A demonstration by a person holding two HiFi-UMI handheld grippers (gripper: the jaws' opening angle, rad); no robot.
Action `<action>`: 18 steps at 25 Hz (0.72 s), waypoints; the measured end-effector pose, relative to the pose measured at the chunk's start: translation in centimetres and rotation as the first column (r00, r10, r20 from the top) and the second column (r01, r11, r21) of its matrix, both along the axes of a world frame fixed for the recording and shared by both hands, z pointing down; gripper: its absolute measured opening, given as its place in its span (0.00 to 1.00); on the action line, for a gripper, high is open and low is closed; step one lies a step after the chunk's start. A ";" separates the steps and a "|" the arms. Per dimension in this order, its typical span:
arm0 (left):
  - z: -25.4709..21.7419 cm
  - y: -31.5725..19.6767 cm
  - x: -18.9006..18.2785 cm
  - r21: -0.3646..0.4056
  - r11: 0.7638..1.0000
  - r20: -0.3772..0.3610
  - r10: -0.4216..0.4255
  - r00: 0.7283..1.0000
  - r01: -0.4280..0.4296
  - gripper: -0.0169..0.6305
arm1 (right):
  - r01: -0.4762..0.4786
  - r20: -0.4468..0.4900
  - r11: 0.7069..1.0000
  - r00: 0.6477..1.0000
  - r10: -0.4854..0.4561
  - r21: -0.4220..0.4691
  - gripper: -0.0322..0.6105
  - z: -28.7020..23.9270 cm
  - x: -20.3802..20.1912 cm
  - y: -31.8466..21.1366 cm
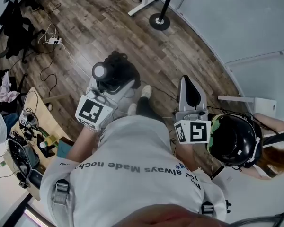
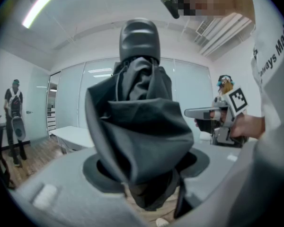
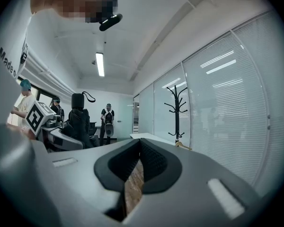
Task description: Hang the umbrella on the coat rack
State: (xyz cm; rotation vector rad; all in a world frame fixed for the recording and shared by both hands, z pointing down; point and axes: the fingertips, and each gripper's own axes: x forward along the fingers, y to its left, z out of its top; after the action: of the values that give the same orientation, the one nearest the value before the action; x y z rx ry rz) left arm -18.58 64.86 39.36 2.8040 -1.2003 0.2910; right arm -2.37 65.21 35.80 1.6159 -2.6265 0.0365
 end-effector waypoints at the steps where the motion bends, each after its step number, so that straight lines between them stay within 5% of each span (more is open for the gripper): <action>1: -0.1 -1.2 0.3 0.004 1.000 0.003 0.001 1.000 -0.001 0.48 | 0.000 0.002 1.000 1.000 0.000 0.002 0.05 0.0 0.3 -1.2; 18: 0.0 -20.5 8.9 -0.002 1.000 0.021 -0.024 0.999 0.024 0.48 | 0.016 -0.004 1.000 1.000 -0.016 0.008 0.05 -0.1 9.6 -20.1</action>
State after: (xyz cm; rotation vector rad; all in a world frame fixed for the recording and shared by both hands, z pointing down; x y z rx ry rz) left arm -9.70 44.31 39.40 2.7902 -1.2359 0.3211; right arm 7.25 45.11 35.70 1.5959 -2.6394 0.0225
